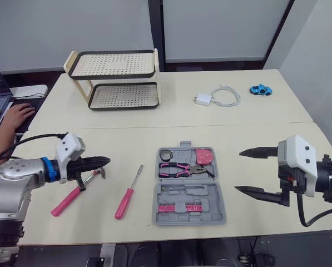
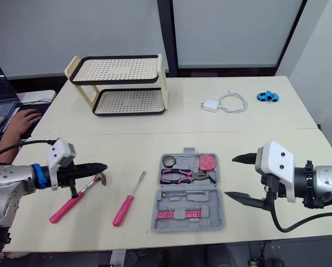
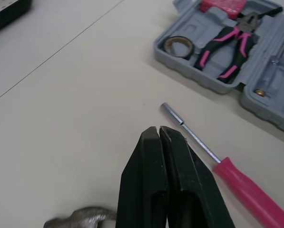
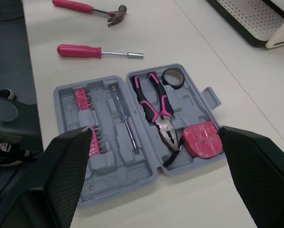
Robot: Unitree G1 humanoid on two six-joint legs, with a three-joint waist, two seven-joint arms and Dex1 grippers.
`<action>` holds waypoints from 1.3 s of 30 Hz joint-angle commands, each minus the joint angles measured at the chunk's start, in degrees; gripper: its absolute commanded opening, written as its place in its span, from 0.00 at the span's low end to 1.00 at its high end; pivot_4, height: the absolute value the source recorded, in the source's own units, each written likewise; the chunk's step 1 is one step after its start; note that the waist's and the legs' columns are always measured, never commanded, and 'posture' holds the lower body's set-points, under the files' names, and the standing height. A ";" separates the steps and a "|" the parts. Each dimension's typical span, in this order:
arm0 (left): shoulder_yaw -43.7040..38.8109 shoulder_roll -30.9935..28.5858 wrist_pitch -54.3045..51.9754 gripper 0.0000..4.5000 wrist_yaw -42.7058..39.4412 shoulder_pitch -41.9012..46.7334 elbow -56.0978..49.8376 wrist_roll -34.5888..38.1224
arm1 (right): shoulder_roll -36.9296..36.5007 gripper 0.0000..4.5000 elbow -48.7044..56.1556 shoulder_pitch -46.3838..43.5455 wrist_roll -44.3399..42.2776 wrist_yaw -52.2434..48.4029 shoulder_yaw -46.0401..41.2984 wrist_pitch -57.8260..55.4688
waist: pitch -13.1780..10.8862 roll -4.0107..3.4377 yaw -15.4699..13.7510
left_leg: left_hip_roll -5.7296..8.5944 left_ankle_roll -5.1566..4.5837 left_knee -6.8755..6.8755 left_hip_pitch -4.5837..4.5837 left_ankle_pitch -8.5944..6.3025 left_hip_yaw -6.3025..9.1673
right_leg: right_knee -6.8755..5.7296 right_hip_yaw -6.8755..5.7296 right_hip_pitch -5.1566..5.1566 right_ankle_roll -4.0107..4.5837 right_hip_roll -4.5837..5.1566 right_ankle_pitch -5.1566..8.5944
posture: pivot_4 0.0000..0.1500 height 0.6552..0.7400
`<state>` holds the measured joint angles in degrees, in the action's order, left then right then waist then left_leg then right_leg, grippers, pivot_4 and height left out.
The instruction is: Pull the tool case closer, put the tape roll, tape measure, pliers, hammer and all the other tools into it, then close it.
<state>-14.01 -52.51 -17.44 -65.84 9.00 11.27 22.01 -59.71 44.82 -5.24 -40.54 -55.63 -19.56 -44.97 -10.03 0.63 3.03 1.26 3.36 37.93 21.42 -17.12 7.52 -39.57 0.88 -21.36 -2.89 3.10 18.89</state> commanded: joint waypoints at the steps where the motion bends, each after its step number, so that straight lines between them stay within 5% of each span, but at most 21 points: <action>1: -4.26 -1.65 0.02 0.18 1.17 -0.67 4.51 0.34 | 0.28 1.00 1.37 -4.03 -2.48 1.74 2.67 0.12 | 0.00 0.00 -0.15 | -0.02 0.00 0.01 0.00 0.00 0.01 | 0.00 0.00 0.01 0.00 0.03 0.00 | 1.00 1.00; 8: -5.39 -7.23 6.20 0.68 -2.53 -4.53 19.31 -3.43 | 2.11 1.00 0.13 -13.17 -5.49 2.51 11.93 -1.50 | 0.00 0.01 -0.15 | -0.06 0.00 -0.03 0.09 0.00 0.07 | 0.14 0.00 -0.04 0.00 0.15 0.00 | 1.00 1.00; 13: -3.73 -6.12 7.38 0.99 -3.35 -4.36 20.39 -3.97 | 3.99 1.00 -1.38 -18.45 -5.41 2.19 17.13 -1.65 | 0.00 0.02 -0.77 | -0.04 0.00 -0.01 0.13 0.00 0.11 | 0.16 -0.04 -0.05 0.00 0.19 0.00 | 1.00 1.00; 22: 1.63 1.44 4.35 0.99 4.54 -1.55 13.03 -7.19 | 4.66 1.00 -2.30 -19.21 -3.33 2.08 19.59 -0.14 | 0.03 0.06 -1.26 | 0.00 0.01 0.05 0.17 0.00 0.12 | 0.11 -0.03 -0.07 -0.01 0.20 0.00 | 1.00 1.00; 36: 7.32 5.22 6.58 0.99 8.06 4.53 21.49 -12.31 | 3.92 1.00 -1.34 -18.12 -3.24 2.80 18.74 -0.24 | 0.04 0.07 -1.08 | 0.03 0.01 0.04 0.15 0.01 0.14 | 0.03 -0.07 -0.12 0.00 0.14 -0.01 | 1.00 1.00; 39: 7.82 5.36 6.55 0.79 8.07 4.43 22.56 -12.93 | 3.72 1.00 -1.38 -18.06 -3.27 2.83 18.47 -0.24 | 0.04 0.07 -1.11 | 0.02 0.01 0.05 0.15 0.01 0.14 | 0.03 -0.05 -0.10 0.00 0.16 -0.01 | 1.00 1.00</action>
<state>-6.80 -47.20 -10.86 -57.83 13.63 32.86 9.94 -55.31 42.37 -23.23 -43.94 -53.05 0.83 -45.91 -9.99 0.70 1.92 1.29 3.38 37.98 21.56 -17.11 7.66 -39.55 0.83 -21.46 -2.90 3.26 18.88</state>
